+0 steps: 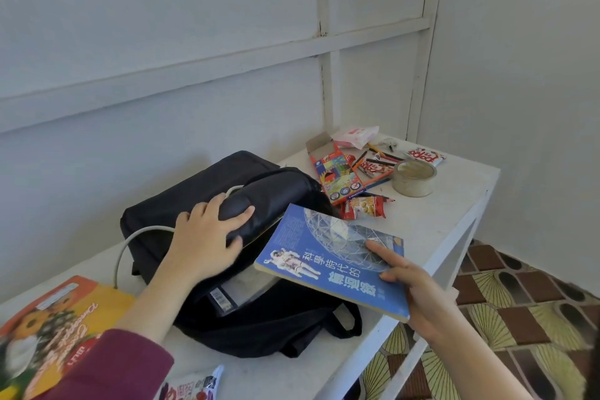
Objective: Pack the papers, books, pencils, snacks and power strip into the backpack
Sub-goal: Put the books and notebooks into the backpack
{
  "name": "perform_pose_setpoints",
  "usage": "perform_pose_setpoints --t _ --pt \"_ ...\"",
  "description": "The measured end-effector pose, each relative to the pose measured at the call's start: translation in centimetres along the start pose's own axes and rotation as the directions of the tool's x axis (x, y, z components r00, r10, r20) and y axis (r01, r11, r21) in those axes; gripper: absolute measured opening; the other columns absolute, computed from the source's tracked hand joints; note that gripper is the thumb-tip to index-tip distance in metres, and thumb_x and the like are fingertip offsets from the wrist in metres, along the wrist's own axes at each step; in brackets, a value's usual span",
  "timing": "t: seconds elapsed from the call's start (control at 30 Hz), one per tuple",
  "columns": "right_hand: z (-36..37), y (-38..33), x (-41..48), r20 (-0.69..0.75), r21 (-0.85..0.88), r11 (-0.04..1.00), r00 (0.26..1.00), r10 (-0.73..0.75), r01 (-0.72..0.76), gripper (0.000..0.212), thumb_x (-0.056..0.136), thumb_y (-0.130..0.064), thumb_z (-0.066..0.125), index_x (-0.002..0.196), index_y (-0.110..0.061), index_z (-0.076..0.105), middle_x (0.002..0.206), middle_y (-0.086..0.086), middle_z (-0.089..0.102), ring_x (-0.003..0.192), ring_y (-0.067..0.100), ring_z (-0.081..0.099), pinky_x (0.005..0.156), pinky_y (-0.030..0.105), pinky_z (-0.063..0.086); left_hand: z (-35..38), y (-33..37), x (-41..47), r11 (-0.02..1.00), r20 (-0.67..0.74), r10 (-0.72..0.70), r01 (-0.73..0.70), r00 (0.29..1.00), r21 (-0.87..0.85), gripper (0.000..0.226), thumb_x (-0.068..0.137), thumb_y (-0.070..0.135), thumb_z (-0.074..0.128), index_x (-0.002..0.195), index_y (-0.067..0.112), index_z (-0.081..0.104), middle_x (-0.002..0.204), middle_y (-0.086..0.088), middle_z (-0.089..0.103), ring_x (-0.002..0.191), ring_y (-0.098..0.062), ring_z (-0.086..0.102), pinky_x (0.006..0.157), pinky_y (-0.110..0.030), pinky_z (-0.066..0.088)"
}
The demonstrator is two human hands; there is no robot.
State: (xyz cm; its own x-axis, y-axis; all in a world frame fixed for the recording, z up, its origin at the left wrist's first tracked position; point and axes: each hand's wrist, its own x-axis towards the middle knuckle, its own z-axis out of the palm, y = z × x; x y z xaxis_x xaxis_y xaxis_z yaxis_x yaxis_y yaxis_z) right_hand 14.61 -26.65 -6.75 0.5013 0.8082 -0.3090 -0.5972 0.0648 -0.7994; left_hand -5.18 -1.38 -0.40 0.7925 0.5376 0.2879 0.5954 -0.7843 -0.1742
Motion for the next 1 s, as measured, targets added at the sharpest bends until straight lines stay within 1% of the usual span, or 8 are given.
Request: perform_pose_setpoints --t 0.07,0.13,0.27,0.47,0.7,0.83,0.93,1.0 --pt "0.0 0.0 0.1 0.014 -0.023 1.000 1.000 0.005 -0.005 0.048 0.083 0.011 0.041 0.107 -0.016 0.071 0.113 0.012 0.068 0.081 0.030 0.068 0.058 0.029 0.058 0.6 -0.2 -0.8 0.999 0.019 0.021 -0.022 1.000 0.045 0.078 0.067 0.048 0.071 0.137 0.043 0.036 0.113 -0.014 0.054 0.086 -0.036 0.057 0.065 -0.039 0.046" --pt "0.1 -0.2 0.2 0.037 -0.058 0.998 0.999 0.021 -0.019 0.047 0.082 0.013 0.041 0.104 -0.016 0.073 0.112 0.012 0.068 0.083 0.030 0.068 0.060 0.030 0.058 0.3 -0.5 -1.2 0.999 0.043 -0.041 0.041 0.998 0.001 0.085 0.077 0.042 0.068 0.141 0.050 0.013 0.099 -0.006 0.046 0.072 -0.026 0.052 0.053 -0.028 0.038" --pt "0.8 -0.6 0.6 0.089 -0.124 0.991 0.994 0.056 -0.045 0.048 0.082 0.015 0.041 0.099 -0.016 0.075 0.111 0.013 0.069 0.080 0.028 0.068 0.058 0.029 0.058 -1.5 -1.3 0.1 0.962 0.106 -0.037 0.064 0.994 -0.265 0.074 0.087 0.031 0.061 0.133 0.061 0.012 0.080 0.005 0.040 0.071 -0.014 0.045 0.056 -0.021 0.030" --pt "3.8 -1.6 2.3 0.124 -0.140 0.990 0.992 0.008 0.010 0.049 0.084 0.016 0.038 0.100 -0.014 0.072 0.111 0.009 0.068 0.082 0.025 0.067 0.059 0.027 0.057 -4.0 -4.0 1.8 0.845 0.076 -0.022 0.059 0.997 -0.532 0.068 0.079 0.019 0.072 0.120 0.063 0.039 0.127 0.010 0.056 0.115 -0.017 0.052 0.087 -0.028 0.041" --pt "9.2 -1.3 5.8 0.051 -0.004 1.000 0.999 -0.005 0.005 0.044 0.088 0.015 0.029 0.104 -0.006 0.065 0.102 0.013 0.065 0.083 0.024 0.065 0.059 0.025 0.057 -4.8 -4.2 2.2 0.819 0.031 0.013 0.007 0.999 -0.574 0.068 0.079 0.017 0.073 0.106 0.070 0.041 0.116 0.007 0.062 0.108 -0.015 0.056 0.087 -0.030 0.044" --pt "11.9 -0.1 7.3 0.150 0.118 0.993 0.989 -0.009 -0.009 0.051 0.088 0.016 0.032 0.128 -0.011 0.046 0.115 0.017 0.058 0.098 0.029 0.061 0.087 0.039 0.052 -4.8 -4.1 1.9 0.828 0.034 0.017 0.005 0.999 -0.561 0.070 0.079 0.021 0.072 0.102 0.078 0.038 0.111 0.004 0.062 0.102 -0.016 0.057 0.089 -0.034 0.046" --pt "12.7 0.6 7.5 0.288 -0.263 0.965 0.956 0.062 0.017 0.059 0.089 0.008 0.042 0.130 -0.034 0.034 0.115 0.011 0.058 0.097 0.026 0.060 0.095 0.042 0.049 -4.7 -4.3 1.8 0.818 0.040 -0.003 0.025 0.999 -0.575 0.071 0.078 0.024 0.073 0.103 0.079 0.036 0.115 0.004 0.061 0.106 -0.014 0.055 0.093 -0.034 0.044" --pt "12.8 1.5 7.2 0.259 -0.421 0.902 0.966 0.018 0.096 0.058 0.090 0.005 0.045 0.129 -0.037 0.035 0.110 0.010 0.058 0.088 0.022 0.060 0.085 0.036 0.054 -4.5 -4.4 1.6 0.824 0.044 -0.016 0.038 0.999 -0.565 0.070 0.078 0.026 0.073 0.105 0.079 0.036 0.111 0.003 0.061 0.104 -0.013 0.055 0.091 -0.032 0.043"
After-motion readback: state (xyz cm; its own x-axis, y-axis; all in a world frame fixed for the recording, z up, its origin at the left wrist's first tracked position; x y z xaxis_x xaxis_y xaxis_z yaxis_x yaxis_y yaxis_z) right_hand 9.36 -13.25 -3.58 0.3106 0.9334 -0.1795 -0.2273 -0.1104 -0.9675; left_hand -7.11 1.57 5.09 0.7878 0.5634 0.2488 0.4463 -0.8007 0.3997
